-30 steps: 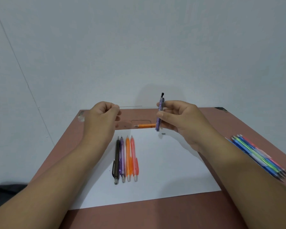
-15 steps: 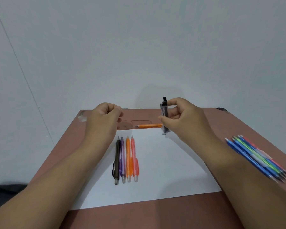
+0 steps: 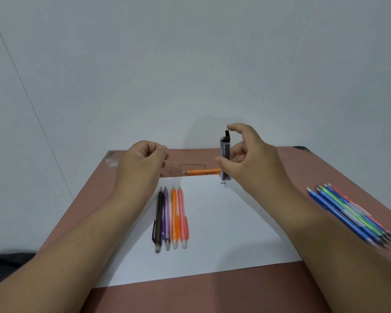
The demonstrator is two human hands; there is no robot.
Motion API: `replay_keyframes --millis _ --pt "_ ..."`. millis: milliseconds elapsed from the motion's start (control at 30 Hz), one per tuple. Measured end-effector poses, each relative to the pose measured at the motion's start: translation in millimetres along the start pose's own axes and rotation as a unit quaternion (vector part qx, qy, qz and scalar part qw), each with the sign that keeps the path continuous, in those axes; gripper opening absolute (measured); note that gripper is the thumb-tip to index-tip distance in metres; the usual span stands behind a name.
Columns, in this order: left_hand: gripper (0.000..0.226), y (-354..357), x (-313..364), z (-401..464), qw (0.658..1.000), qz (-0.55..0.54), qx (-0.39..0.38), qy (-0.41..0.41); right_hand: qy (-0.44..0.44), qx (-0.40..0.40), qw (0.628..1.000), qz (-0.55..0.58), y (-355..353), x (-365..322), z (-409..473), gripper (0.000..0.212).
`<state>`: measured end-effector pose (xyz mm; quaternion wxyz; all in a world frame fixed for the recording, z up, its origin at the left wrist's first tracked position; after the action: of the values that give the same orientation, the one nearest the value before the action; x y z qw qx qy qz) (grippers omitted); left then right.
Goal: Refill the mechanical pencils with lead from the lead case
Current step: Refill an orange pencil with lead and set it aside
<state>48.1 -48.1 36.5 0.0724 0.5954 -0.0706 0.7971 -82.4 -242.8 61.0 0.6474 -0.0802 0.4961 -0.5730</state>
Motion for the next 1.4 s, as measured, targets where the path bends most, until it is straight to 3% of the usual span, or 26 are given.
replay_keyframes --millis 467,600,667,800,867,967,1067,1200,1400 --pt "0.015 0 1 -1 1.000 -0.001 -0.002 0.000 -0.011 -0.026 0.999 0.031 2 -4 -2 0.032" --pt "0.015 -1 1 0 1.000 0.005 0.002 0.006 -0.022 -0.203 0.977 0.061 14 -10 -9 0.038" --pt "0.015 -1 0 1 1.000 0.006 0.000 0.008 -0.050 -0.282 0.958 0.008 22 -16 -15 0.042" --pt "0.014 1 2 0 0.999 0.032 -0.011 0.042 -0.075 -0.346 0.932 -0.083 31 -15 -21 0.042" --pt "0.012 4 4 -2 0.996 0.053 -0.025 0.066 -0.063 -0.313 0.944 -0.076 29 -10 -18 0.035" --pt "0.010 10 6 -5 0.993 0.062 -0.049 0.084 -0.062 -0.173 0.982 -0.039 20 -5 -6 0.014" --pt "0.010 15 9 -9 0.991 0.057 -0.074 0.095 -0.078 -0.070 0.994 -0.028 15 -2 -1 0.013" --pt "0.012 23 12 -17 0.985 0.057 -0.112 0.115 -0.112 -0.019 0.992 -0.054 16 -4 0 0.012" --pt "0.020 29 18 -24 0.970 0.081 -0.142 0.179 -0.123 -0.024 0.990 -0.060 20 -7 -1 0.008"
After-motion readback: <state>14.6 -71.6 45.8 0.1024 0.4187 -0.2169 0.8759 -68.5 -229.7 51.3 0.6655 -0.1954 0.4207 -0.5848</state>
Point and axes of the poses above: each hand's wrist, its own z-axis towards the middle knuckle, its own y-axis out of the palm, x = y × z, the point moved 6 cm from there along z, towards the middle knuckle, and after that the axes turned 10 degrees about -z, right-handed, at the moved point
